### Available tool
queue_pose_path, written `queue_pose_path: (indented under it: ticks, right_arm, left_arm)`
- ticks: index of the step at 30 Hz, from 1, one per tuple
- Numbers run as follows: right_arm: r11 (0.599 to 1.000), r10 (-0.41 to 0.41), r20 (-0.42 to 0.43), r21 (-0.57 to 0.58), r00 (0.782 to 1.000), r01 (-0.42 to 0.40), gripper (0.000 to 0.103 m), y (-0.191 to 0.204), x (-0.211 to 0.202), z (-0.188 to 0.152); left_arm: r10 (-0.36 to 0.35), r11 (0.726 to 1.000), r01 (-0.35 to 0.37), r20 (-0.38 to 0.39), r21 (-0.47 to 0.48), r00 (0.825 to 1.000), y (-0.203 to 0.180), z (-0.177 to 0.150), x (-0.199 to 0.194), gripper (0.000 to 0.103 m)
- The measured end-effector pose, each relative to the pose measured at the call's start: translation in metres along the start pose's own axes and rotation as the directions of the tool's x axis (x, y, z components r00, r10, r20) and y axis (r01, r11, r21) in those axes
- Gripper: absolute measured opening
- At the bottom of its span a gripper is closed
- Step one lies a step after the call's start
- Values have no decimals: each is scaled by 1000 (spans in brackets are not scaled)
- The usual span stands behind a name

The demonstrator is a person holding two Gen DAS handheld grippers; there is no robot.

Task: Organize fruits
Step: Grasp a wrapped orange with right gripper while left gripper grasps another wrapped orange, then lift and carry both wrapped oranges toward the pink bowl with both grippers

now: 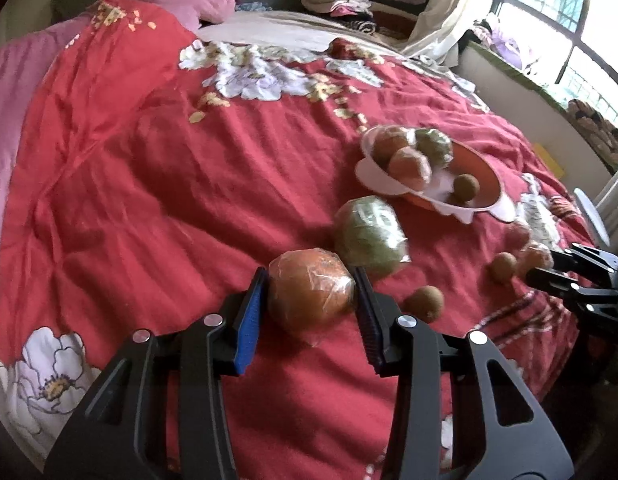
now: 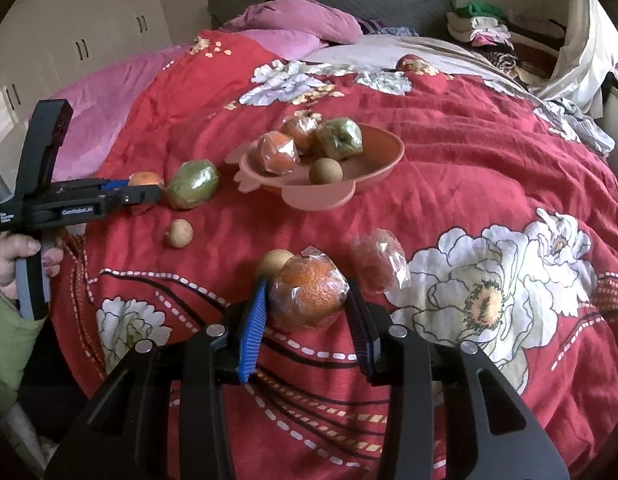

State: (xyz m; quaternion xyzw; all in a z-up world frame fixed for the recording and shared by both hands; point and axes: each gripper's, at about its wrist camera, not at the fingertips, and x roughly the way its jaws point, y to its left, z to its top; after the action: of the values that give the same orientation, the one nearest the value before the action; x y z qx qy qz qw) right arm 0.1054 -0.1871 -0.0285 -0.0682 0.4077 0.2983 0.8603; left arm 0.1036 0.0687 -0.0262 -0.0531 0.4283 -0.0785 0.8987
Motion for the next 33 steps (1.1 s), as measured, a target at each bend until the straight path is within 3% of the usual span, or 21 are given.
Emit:
queue_pose_path:
  ticks: [12, 33]
  right_arm:
    - [1000, 24, 57, 6, 998, -24, 37, -2, -19, 7]
    - [999, 40, 136, -8, 990, -39, 37, -6, -37, 33]
  left_arm:
    - [-18, 999, 16, 55, 42, 998, -29, 9, -27, 34]
    - [-68, 994, 64, 43, 90, 997, -76, 26, -23, 34]
